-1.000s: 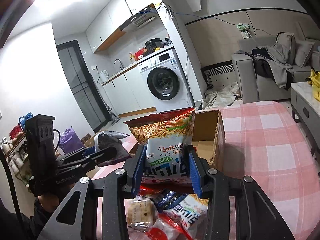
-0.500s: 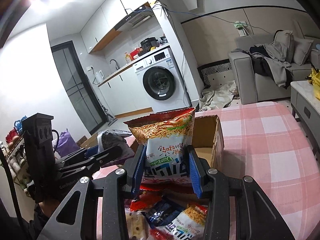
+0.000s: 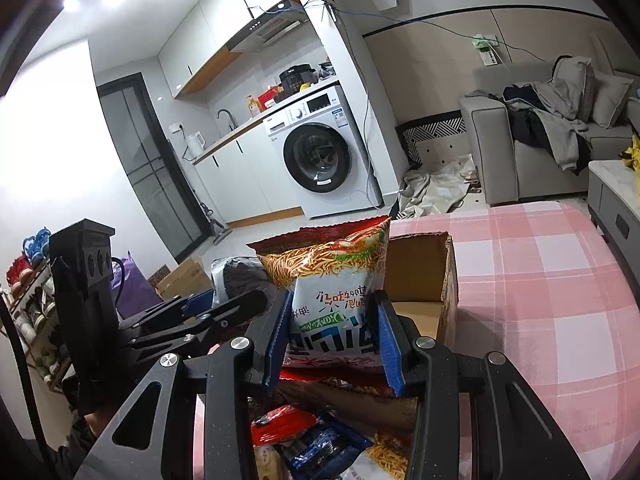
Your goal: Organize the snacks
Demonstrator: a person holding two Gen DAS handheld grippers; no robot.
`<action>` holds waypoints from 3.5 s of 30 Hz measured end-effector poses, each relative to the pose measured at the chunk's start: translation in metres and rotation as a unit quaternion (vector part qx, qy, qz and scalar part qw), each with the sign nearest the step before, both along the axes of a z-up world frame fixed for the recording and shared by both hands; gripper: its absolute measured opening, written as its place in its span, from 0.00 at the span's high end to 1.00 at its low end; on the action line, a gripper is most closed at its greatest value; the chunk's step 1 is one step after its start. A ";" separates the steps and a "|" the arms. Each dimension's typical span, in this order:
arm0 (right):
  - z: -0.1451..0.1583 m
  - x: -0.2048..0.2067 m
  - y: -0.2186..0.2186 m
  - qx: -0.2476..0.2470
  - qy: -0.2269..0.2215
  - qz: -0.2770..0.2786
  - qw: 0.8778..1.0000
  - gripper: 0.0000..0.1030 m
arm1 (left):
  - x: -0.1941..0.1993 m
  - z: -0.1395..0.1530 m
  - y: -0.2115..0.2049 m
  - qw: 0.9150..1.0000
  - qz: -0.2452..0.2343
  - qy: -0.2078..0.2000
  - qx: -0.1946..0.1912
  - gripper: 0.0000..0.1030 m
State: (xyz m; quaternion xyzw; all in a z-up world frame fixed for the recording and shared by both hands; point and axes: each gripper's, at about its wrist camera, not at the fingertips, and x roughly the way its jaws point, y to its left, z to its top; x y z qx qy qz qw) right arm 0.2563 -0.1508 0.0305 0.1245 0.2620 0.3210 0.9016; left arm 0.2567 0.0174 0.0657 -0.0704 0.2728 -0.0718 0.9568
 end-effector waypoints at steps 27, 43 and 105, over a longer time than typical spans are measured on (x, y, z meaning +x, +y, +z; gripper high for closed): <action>-0.028 0.032 0.027 -0.039 0.031 -0.011 0.999 0.60 | 0.034 -0.054 -0.027 0.999 0.002 0.015 0.032 0.56; -0.008 -0.015 -0.006 -0.068 0.002 -0.053 0.996 0.01 | 0.007 -0.037 -0.022 1.000 -0.016 0.009 0.023 0.16; -0.109 -0.109 0.012 -0.177 0.116 0.008 0.977 0.00 | -0.167 -0.086 -0.014 0.996 0.058 0.047 0.055 0.01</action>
